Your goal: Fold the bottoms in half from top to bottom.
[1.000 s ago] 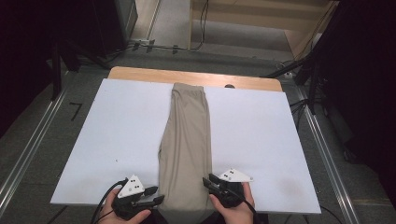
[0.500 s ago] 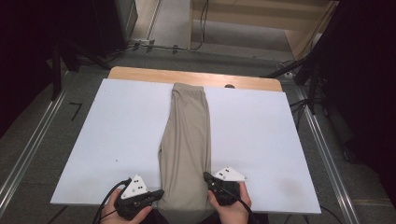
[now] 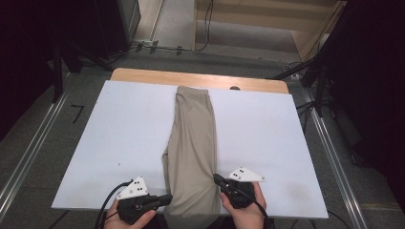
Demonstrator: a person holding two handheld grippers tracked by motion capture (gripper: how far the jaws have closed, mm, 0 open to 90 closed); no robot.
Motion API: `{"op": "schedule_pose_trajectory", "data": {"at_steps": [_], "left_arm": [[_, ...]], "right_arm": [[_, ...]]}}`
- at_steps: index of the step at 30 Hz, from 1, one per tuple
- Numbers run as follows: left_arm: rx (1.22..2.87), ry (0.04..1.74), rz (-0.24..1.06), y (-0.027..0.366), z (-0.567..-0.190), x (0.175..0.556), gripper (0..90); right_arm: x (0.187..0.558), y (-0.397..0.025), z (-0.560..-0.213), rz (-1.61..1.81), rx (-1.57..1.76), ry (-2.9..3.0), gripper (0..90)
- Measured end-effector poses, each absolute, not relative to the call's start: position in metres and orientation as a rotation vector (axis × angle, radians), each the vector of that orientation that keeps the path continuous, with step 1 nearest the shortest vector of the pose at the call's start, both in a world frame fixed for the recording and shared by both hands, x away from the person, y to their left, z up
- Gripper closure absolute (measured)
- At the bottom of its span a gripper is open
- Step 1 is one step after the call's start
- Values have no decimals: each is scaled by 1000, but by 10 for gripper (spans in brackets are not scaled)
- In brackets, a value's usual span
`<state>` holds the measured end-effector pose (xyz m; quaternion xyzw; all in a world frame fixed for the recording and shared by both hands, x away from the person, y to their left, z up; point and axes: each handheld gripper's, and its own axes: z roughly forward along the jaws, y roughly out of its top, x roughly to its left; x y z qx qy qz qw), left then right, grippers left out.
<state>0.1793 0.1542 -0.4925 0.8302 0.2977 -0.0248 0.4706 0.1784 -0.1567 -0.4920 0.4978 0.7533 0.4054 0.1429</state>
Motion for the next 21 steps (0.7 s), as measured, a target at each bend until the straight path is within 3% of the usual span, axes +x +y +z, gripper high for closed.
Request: {"op": "schedule_pose_trajectory", "data": {"at_steps": [5,11,14,15,17,18,19,21], "left_arm": [[2048,750,-93,153,-498,182,900],[2124,789,-112,155,-510,188,900],[2161,755,-82,152,-511,184,899],[2146,743,-58,153,-509,183,868],[2109,708,-19,154,-502,183,669],[2109,708,-19,154,-502,183,577],[2086,684,1,155,-493,189,462],[2081,669,-10,155,-489,194,325]], "right_arm": [[179,-162,-490,1133,1423,2198,884],[188,-167,-511,1077,1475,2214,876],[189,-171,-514,1095,1480,2197,686],[189,-173,-512,1119,1470,2187,625],[189,-179,-508,1179,1436,2174,508],[189,-179,-508,1179,1436,2174,508],[189,-185,-504,1222,1410,2163,428],[190,-186,-503,1232,1399,2157,408]]}}
